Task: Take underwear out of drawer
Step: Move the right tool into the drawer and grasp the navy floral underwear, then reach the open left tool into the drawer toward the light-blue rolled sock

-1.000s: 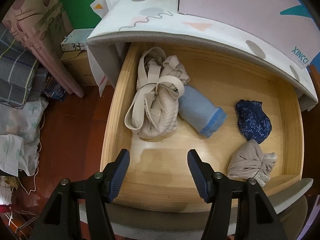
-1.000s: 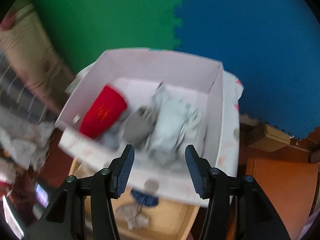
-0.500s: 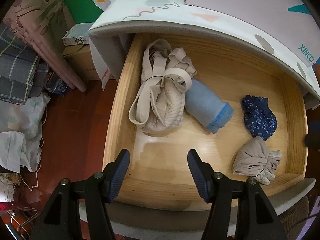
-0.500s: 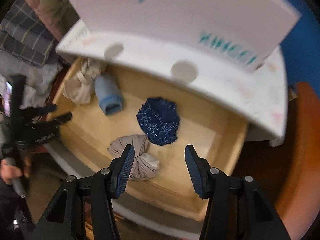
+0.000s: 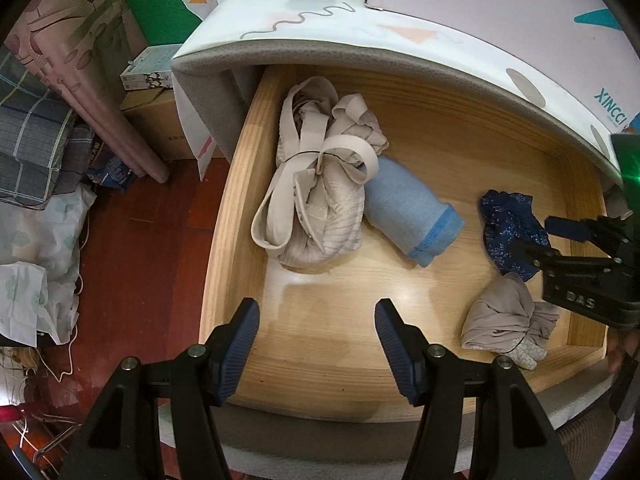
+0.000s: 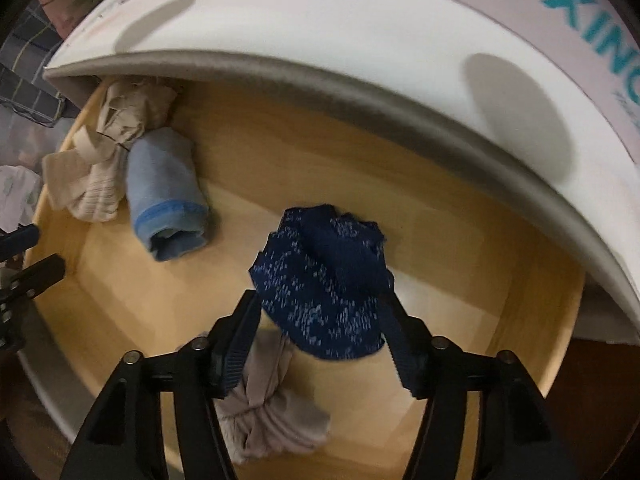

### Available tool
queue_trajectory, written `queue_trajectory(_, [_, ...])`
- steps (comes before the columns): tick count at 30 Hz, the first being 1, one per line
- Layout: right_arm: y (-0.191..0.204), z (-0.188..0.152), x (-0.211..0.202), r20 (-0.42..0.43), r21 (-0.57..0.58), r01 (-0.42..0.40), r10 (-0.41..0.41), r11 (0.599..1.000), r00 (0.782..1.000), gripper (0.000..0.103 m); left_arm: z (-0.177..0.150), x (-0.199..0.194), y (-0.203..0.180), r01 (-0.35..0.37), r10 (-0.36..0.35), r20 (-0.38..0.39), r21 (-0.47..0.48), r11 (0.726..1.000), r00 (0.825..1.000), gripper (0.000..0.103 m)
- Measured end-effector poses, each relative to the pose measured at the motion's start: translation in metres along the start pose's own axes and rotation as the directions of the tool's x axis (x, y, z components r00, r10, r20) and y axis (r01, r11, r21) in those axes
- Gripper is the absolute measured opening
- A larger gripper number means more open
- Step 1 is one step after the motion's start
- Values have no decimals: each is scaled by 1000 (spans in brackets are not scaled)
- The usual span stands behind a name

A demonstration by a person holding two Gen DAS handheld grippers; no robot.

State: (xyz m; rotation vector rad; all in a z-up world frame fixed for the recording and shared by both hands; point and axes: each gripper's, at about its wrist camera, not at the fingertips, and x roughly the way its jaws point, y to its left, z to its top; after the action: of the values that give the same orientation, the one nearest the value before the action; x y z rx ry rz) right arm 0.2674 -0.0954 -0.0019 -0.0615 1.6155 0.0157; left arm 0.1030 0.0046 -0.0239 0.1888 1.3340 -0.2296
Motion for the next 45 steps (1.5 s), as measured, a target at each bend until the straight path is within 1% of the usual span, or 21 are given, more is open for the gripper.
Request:
queue_trajectory(3, [5,4,5,7,-30,22,-22,999,1000,60,0,0,0,2,-2,-2,1,1000,1000,62])
queue_trajectory(5, [8,6,10,2,-44,23,-23,999,1000,61,0,0,0,3,-3,-2,0,1000,1000,62])
queue_trajectory(10, [17,6,19,-45,-80,34,-37,996,998,61,0,0,0,5,-5,-4,-4,1000,1000,62])
queue_trajectory(14, [18,5,26,-69,-75,41,-46,996,997,52,0,0,1,4,-4,-4,-4,1000,1000,62])
queue_trajectory(19, [13,2,26,-74,-63,45,-50,997,996,42,0,1,2,11,-11,-7,-10,1000,1000,62])
queue_trajectory(22, [4,-4,28,-96,-37,47,-51,998,994,40,1,1,3,14,-14,-7,-12,1000,1000,62])
queue_trajectory(31, [-28,-30,27,-186,62,83,-71,995,980,39,1,1,3,12,-12,-5,-12,1000,1000,62])
queue_trajectory(38, [-48,-57,29,-273,174,92,-42,980,961,39,1,1,3,9,-9,-4,-12,1000,1000,62])
queue_trajectory(40, [-51,-65,28,-287,190,85,-27,978,958,38,1,1,3,9,-9,-4,-12,1000,1000,62])
queue_trajectory(42, [-46,-76,29,-308,182,88,-28,979,951,38,1,1,3,6,-6,-4,-12,1000,1000,62])
queue_trajectory(45, [-37,-87,30,-333,214,79,-3,974,943,38,1,1,3,7,-7,-6,-13,1000,1000,62])
